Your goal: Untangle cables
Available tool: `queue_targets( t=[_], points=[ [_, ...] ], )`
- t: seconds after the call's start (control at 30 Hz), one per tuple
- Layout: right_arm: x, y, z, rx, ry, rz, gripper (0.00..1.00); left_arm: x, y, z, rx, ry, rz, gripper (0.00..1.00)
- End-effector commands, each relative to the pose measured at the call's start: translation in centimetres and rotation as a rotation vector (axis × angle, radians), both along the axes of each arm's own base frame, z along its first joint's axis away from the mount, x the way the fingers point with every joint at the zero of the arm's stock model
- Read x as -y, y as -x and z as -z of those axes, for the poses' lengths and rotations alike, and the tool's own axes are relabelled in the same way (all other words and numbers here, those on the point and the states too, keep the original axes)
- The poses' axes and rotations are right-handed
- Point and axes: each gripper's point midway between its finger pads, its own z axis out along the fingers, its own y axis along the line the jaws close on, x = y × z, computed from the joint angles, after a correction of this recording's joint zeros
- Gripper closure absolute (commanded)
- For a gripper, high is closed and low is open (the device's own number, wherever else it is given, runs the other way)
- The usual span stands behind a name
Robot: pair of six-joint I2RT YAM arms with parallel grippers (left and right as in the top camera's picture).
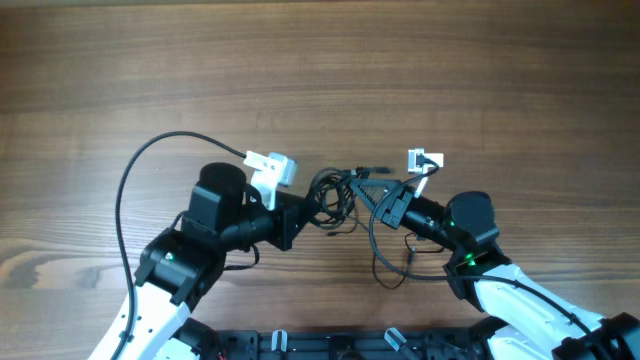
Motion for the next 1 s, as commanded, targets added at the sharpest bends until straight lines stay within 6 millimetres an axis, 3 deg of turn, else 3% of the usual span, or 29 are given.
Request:
queue_targets(
  t=[0.0, 0.1, 0.23, 0.3, 0.4, 0.53, 0.77, 0.8, 0.83, 0.9, 0.97],
  points=[
    [0.2, -0.6, -0.7, 0.032, -0.002, 0.026, 0.96, 1.4, 1.0, 0.2, 0.014, -0.003, 0.073, 0.96],
    [1.7, -1.9, 0.7, 0.013, 0.052, 0.105, 0.96, -0.7, -1.3, 0.4, 0.055, -0.066, -0.073, 0.96],
    [5.6, -4.2, 3.1, -0.081, 0.099, 0.249, 0.96, -5.8, -4.4, -2.6, 0.143, -0.053, -0.345, 0.96],
    [7.4, -4.9, 2.8, -0.042, 0.117, 0.273, 0.96, -8.2, -4.8, -4.4, 0.193, -0.022, -0.441, 0.96],
    [8.9, -5.3, 2.6, -0.025, 0.117, 0.292, 0.96, -10.7, -4.7, -5.5, 0.223, -0.015, -0.526, 0.96],
    [10.1, -5.8, 2.6, -0.031, 0.115, 0.324, 0.96, -12.1, -4.3, -5.0, 0.181, -0.016, -0.584, 0.96],
    [13.4, -7.1, 3.8, -0.090, 0.131, 0.470, 0.96, -11.1, -4.1, -5.0, 0.168, 0.014, -0.524, 0.96],
    [13.9, -7.1, 4.1, -0.113, 0.129, 0.488, 0.89, -11.2, -4.2, -5.2, 0.178, 0.015, -0.531, 0.96],
    [14.2, -7.1, 4.4, -0.132, 0.123, 0.495, 0.72, -11.2, -4.3, -5.5, 0.188, 0.021, -0.531, 0.96],
    [13.4, -6.5, 4.1, -0.129, 0.108, 0.427, 0.00, -10.5, -4.6, -6.8, 0.203, 0.088, -0.517, 0.96],
    [12.0, -5.6, 3.7, -0.119, 0.090, 0.331, 0.00, -9.3, -4.4, -7.6, 0.213, 0.135, -0.447, 0.96]
  ],
)
